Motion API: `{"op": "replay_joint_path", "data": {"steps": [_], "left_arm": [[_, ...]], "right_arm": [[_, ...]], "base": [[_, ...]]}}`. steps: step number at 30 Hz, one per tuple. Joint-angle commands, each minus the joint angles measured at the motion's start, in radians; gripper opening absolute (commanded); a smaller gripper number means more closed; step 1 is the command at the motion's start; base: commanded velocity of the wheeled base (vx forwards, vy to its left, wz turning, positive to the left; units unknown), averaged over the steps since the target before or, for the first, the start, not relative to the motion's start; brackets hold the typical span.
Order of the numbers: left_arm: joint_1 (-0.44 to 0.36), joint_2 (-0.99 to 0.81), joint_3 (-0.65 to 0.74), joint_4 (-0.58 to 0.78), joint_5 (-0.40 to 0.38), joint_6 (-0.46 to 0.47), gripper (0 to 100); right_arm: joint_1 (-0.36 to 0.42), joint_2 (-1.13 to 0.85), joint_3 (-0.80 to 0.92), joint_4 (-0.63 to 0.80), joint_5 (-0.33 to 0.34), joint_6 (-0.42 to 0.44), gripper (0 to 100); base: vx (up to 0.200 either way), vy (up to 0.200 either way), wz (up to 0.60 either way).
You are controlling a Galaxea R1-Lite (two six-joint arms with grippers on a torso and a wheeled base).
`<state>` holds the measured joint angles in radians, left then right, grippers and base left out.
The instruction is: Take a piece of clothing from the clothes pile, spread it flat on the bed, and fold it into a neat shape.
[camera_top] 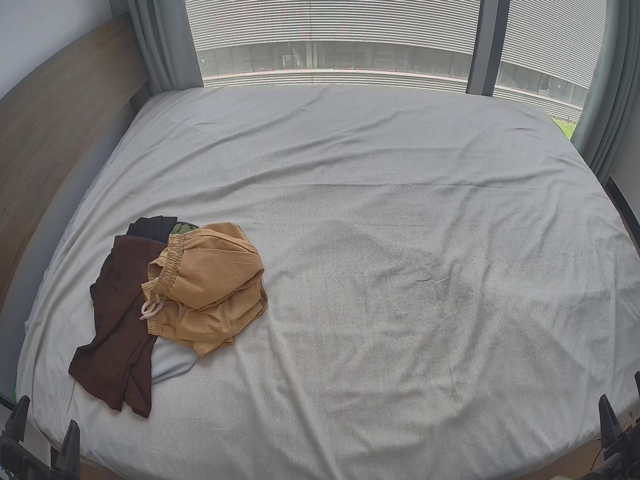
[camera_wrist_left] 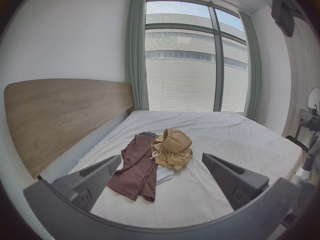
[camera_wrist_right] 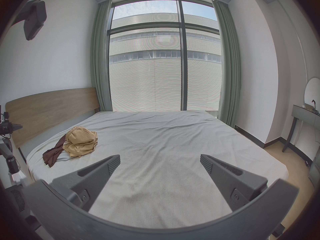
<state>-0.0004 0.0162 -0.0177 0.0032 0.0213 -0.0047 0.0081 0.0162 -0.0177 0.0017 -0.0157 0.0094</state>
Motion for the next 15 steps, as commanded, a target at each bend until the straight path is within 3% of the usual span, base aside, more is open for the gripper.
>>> {"op": "replay_joint_path", "data": {"steps": [1, 15], "left_arm": [[0.0, -0.013, 0.018, 0.0, -0.001, 0.002, 100], [-0.001, -0.016, 0.018, 0.0, -0.007, 0.003, 100]], "right_arm": [[0.001, -0.016, 0.018, 0.0, -0.001, 0.004, 100], [0.001, -0.016, 0.018, 0.0, -0.007, 0.006, 100]], "base": [[0.0, 0.0, 0.0], [0.0, 0.0, 0.0]]}}
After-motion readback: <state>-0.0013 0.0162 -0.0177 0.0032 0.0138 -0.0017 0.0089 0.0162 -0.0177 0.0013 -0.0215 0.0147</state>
